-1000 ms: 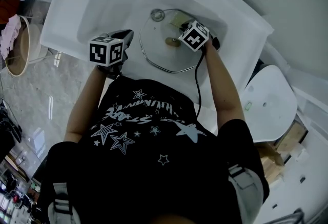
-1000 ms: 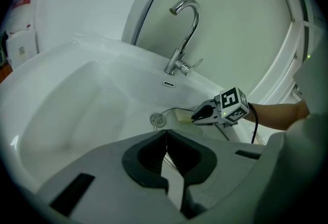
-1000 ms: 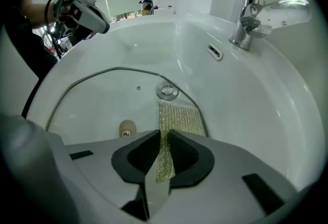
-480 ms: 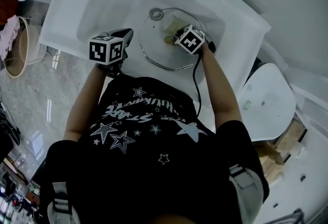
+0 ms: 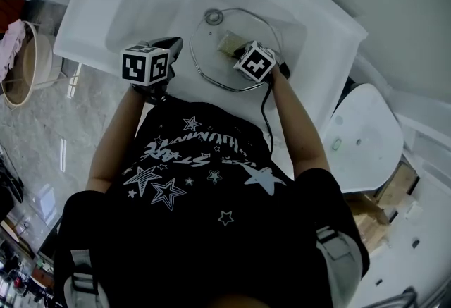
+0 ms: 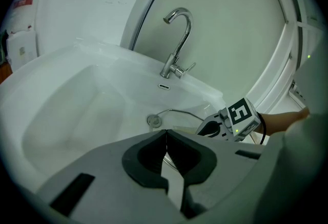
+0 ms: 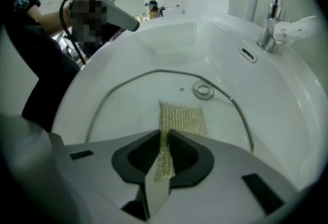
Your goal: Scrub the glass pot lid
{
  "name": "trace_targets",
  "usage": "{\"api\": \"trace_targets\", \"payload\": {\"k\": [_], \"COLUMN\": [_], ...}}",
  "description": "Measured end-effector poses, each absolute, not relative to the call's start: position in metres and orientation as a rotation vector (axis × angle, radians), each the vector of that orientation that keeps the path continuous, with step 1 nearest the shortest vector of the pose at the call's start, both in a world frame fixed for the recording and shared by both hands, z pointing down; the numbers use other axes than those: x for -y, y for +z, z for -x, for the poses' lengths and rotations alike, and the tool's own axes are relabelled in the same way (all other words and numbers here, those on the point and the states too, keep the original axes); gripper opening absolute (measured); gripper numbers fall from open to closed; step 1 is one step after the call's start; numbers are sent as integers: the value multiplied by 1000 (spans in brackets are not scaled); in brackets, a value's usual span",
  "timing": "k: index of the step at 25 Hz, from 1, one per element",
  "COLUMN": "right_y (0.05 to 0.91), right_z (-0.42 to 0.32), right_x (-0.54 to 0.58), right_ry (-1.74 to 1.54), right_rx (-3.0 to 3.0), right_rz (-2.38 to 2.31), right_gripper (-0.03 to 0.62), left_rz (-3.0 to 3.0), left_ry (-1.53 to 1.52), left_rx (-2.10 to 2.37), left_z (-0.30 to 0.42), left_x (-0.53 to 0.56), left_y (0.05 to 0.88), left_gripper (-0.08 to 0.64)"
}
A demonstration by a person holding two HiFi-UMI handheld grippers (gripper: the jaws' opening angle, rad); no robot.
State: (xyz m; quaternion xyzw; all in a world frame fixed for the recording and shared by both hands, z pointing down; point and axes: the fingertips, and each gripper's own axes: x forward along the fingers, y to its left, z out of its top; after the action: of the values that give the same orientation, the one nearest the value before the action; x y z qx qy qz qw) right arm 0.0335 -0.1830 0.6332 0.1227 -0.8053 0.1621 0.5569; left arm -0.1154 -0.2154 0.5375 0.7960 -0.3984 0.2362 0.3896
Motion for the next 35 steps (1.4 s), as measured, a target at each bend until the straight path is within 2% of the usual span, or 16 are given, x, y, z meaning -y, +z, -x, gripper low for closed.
{"api": "trace_targets", "payload": {"k": [23, 35], "right_y": [600, 596], "right_z": [-6, -5], "right_x": [107, 107], "right_ry": [529, 603], "right_rx": [1927, 1945], "right_rz": [-99, -139], "right_gripper": [57, 57], "left_rz": [-2053, -2066], "left_ry": [593, 601], "left_rx": [976, 945], "left_z": [117, 114], "left_x": [187, 192], "left_y": [530, 531], "left_gripper": [9, 9]}}
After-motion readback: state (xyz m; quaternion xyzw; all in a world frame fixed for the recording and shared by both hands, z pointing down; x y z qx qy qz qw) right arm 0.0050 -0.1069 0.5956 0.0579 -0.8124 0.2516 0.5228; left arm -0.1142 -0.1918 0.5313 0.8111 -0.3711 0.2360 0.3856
